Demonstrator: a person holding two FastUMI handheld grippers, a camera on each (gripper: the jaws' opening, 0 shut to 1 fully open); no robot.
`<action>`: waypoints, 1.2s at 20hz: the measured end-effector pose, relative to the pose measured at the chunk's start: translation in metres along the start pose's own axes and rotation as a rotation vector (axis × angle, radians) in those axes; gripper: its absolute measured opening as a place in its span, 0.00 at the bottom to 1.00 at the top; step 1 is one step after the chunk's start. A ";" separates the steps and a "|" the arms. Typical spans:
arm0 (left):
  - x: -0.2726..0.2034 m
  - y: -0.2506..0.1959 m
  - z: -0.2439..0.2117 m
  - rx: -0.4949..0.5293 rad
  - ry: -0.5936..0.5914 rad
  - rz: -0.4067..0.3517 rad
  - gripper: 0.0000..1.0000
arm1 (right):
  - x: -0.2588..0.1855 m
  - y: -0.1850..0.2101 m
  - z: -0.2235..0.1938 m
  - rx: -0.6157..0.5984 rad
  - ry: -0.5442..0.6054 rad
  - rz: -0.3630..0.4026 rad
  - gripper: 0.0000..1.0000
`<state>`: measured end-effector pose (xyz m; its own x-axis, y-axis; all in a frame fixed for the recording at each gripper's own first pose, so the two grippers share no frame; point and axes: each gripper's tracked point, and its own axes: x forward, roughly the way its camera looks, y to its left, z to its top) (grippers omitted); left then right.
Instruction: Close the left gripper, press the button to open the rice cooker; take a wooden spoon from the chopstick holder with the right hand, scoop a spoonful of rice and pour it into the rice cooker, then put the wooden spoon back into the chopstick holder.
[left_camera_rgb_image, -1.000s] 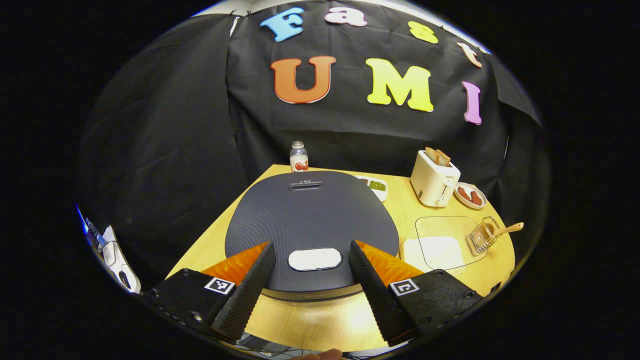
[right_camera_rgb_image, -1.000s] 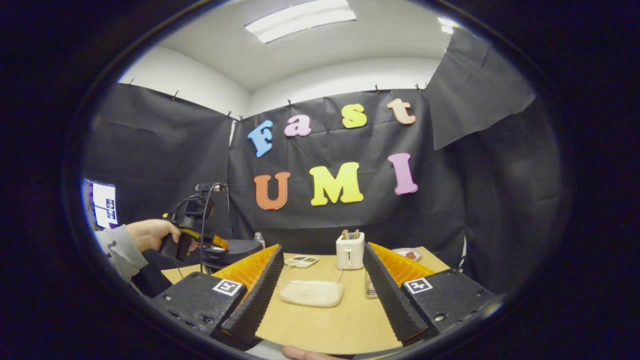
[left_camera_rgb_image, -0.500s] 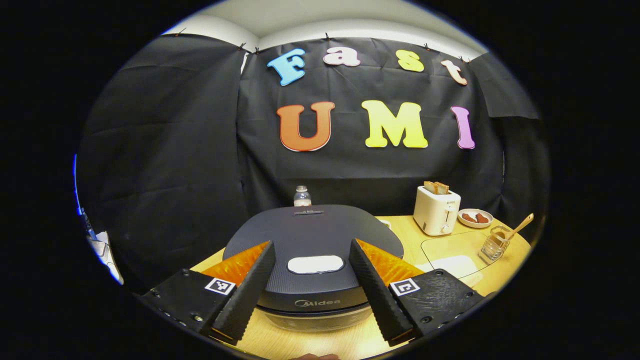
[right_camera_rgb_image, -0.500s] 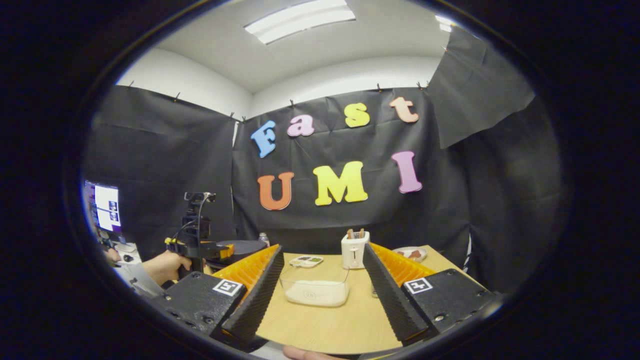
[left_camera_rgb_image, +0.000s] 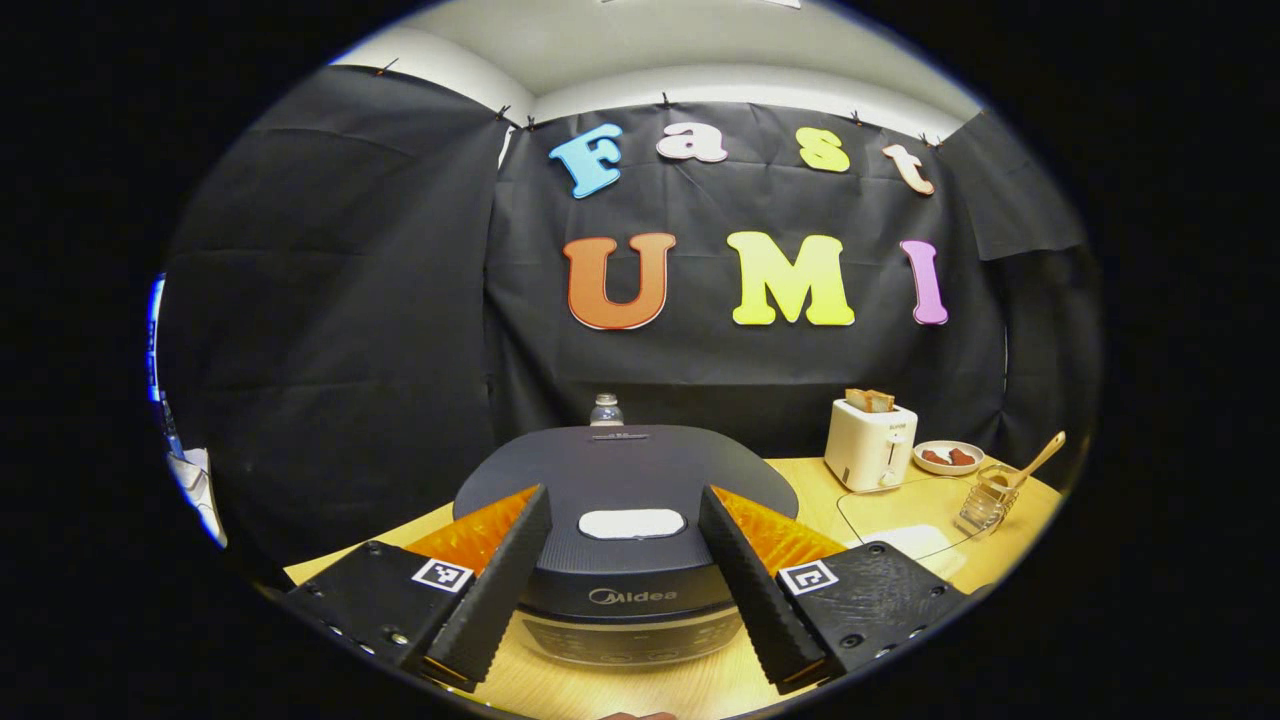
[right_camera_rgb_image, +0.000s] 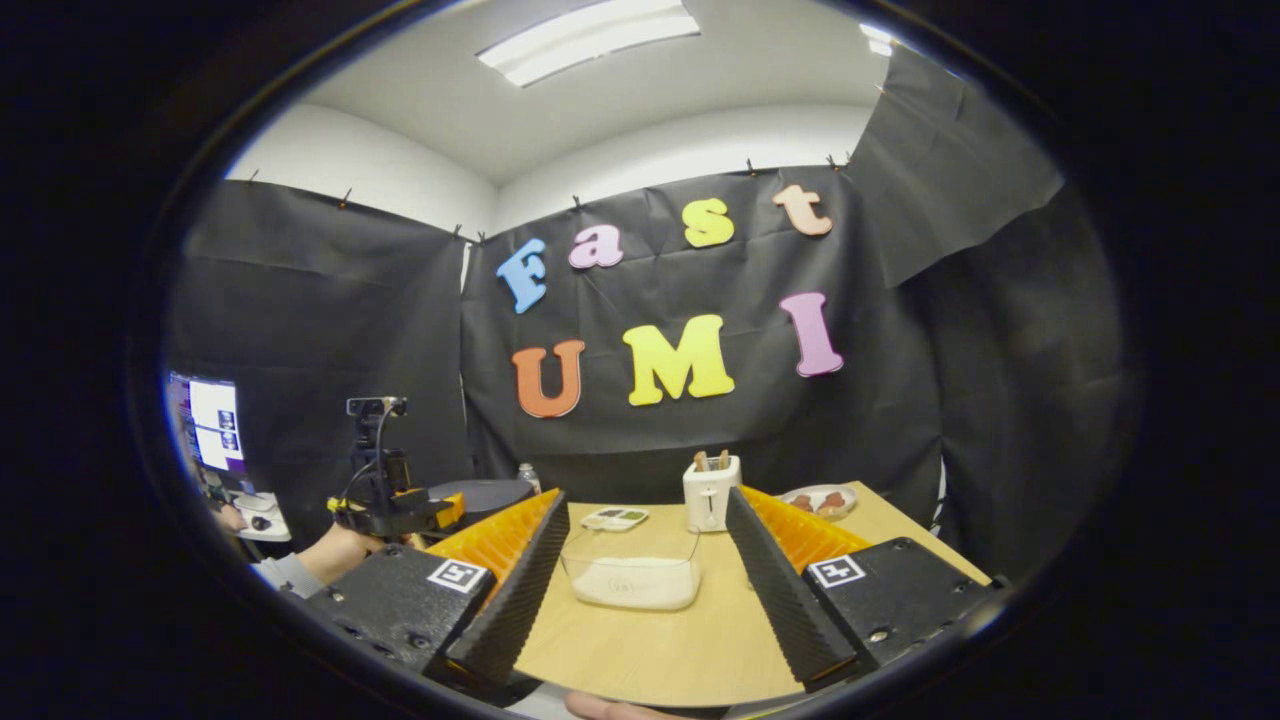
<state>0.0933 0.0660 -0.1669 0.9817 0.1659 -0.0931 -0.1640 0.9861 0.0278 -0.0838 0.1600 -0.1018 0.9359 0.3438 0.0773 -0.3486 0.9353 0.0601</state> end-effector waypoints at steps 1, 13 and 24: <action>-0.007 0.001 0.001 0.003 0.005 0.006 0.86 | 0.001 -0.002 0.000 -0.002 0.002 -0.006 0.96; -0.104 -0.043 0.013 -0.074 0.054 -0.092 0.94 | 0.001 -0.045 0.011 -0.015 0.008 -0.106 1.00; -0.179 -0.075 0.072 0.004 -0.040 -0.135 0.94 | -0.007 -0.075 0.036 -0.071 0.011 -0.182 1.00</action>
<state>-0.0635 -0.0382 -0.0810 0.9979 0.0306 -0.0566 -0.0294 0.9993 0.0217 -0.0659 0.0843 -0.0714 0.9837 0.1694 0.0610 -0.1698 0.9855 0.0015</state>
